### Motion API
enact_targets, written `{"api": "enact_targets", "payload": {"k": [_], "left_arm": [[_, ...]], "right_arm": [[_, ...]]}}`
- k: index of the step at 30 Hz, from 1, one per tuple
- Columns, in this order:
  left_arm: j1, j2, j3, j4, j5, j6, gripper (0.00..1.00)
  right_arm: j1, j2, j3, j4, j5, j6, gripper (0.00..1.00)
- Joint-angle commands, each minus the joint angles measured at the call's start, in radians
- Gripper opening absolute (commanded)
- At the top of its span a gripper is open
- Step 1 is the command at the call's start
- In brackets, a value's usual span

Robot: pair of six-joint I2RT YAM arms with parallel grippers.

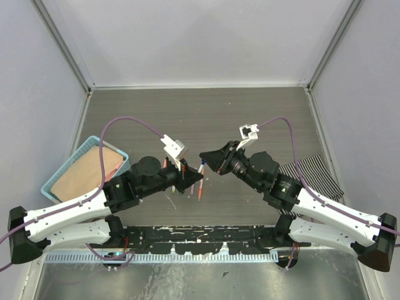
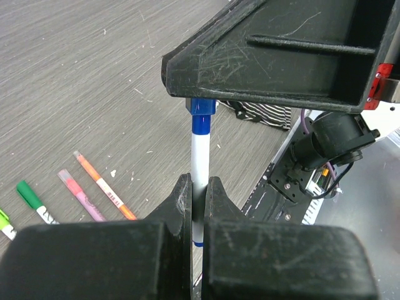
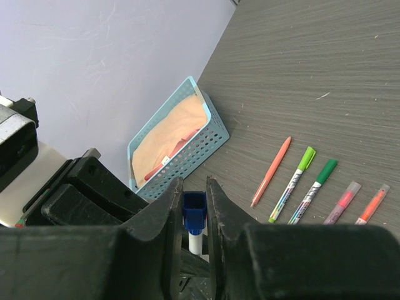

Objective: Insert the pens into the pen caps
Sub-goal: Press the pen cap onto the pen.

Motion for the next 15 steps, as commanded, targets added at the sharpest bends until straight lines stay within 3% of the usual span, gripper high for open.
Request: {"api": "enact_targets", "payload": {"k": [1,15], "left_arm": [[0.016,-0.026,0.113,0.335,-0.070,-0.011,0.00],[0.015,-0.042,0.116,0.344,-0.032,0.004,0.00]], "right_arm": [[0.107,0.030,-0.063,-0.197,-0.176,0.011,0.01],[0.211,0.065,-0.056,-0.244,-0.255,-0.149,0.01]]}}
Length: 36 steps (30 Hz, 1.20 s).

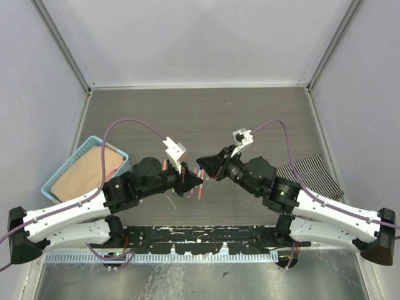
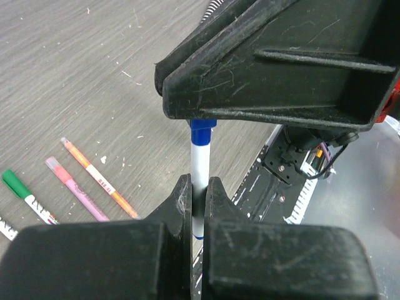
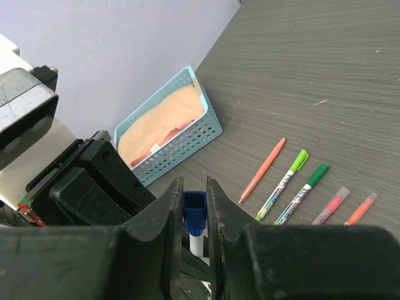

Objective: Insert the pens into the pen caps
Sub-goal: Press the pen cap onto the pen, then place the pen at the center of the board.

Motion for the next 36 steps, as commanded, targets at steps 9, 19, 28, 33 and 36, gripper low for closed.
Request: {"api": "enact_targets", "payload": {"k": [9,19,28,33,36], "left_arm": [[0.017,-0.049,0.110,0.368,-0.092,0.019,0.00],[0.017,-0.105,0.036,0.273,-0.116,-0.002,0.00],[0.017,-0.193,-0.077,0.136,-0.170,-0.036,0.00],[0.018,-0.191,-0.090,0.037,-0.239,-0.073,0.00],[0.017,-0.154,-0.070,-0.043,-0.284,-0.101,0.00]], "right_arm": [[0.133,0.031,-0.064,-0.327,-0.228,0.003,0.01],[0.134,0.057,0.174,-0.333,0.084,-0.048,0.28],[0.134,-0.018,0.273,-0.323,0.269,-0.168,0.67],[0.133,-0.045,0.274,-0.426,0.399,-0.179,0.78],[0.132,-0.013,0.301,-0.522,0.446,-0.167,0.79]]}}
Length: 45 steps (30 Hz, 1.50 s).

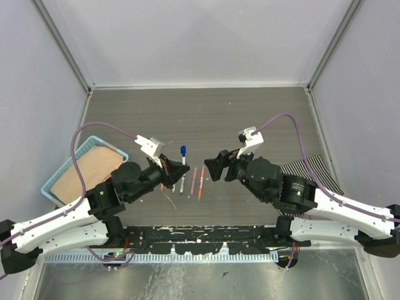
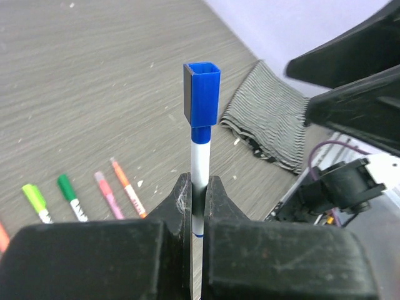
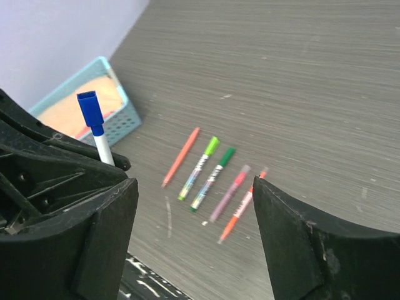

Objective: Insert the pens into the pen caps
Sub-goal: Place the pen at the center of the board.

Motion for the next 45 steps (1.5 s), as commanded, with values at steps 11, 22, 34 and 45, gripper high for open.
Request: {"api": "enact_targets", "payload": {"k": [11,22,34,45], "left_arm": [[0.002,0.284,0.205,-0.328,-0.148,-0.127,0.00],[-0.041,0.652,0.373,-0.451,-0.133,-0.337,0.00],[-0.068,1.013,0.604,-0.570,-0.054,-0.401,0.01],[-0.069,1.157,0.665,-0.575,-0.072,-0.447,0.06]], "right_arm": [[-0.508,0.086,-0.001,-0.117,-0.454,0.002,0.79],[-0.733,-0.162,-0.153,-0.180,-0.417,0.096,0.79],[-0.733,-0.423,-0.171,-0.352,-0.148,0.095,0.79],[-0.733,-0.411,-0.173,-0.352,-0.157,0.058,0.79]]}}
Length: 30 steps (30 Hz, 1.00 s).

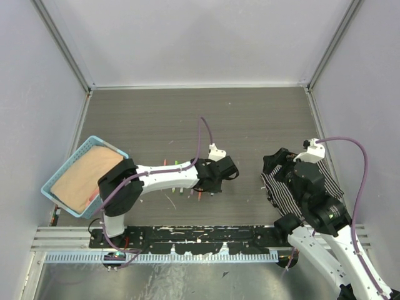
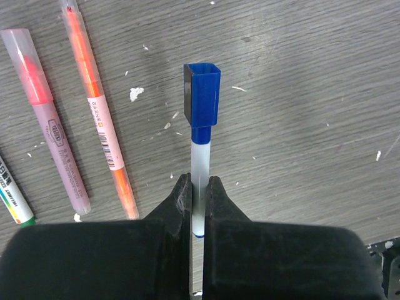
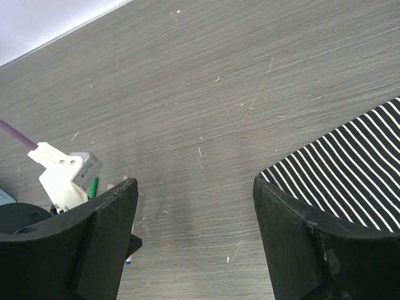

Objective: Insert the pens into the pen caps
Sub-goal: Place the pen at the center of the board.

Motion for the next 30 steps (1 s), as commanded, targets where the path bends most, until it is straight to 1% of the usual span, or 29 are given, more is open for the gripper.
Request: {"api": "enact_targets", "payload": {"k": [1,11,20,27,30], "left_arm": [[-0.003,0.034,0.045,-0.021,-0.017,-0.028,0.07],[0.015,0.085,0.060,-0.023,-0.034,-0.033,0.13],[0.025,0.077,0.033,-0.007,-0.042,-0.042,0.29],[0.028,0.064,0.027,0.002,-0.042,-0.042,0.34],[0.028,0.029,0.031,0.004,-0.046,-0.031,0.36]], "right_arm": [[-0.001,0.003,0.011,0.030,0.018,-0.013,0.79],[-0.001,-0.003,0.007,0.030,0.007,-0.018,0.79],[-0.001,-0.003,0.007,0.036,-0.004,-0.026,0.79],[-0.001,-0.002,0.012,0.035,-0.015,-0.030,0.79],[-0.002,-0.007,0.017,0.034,-0.014,-0.032,0.79]]}}
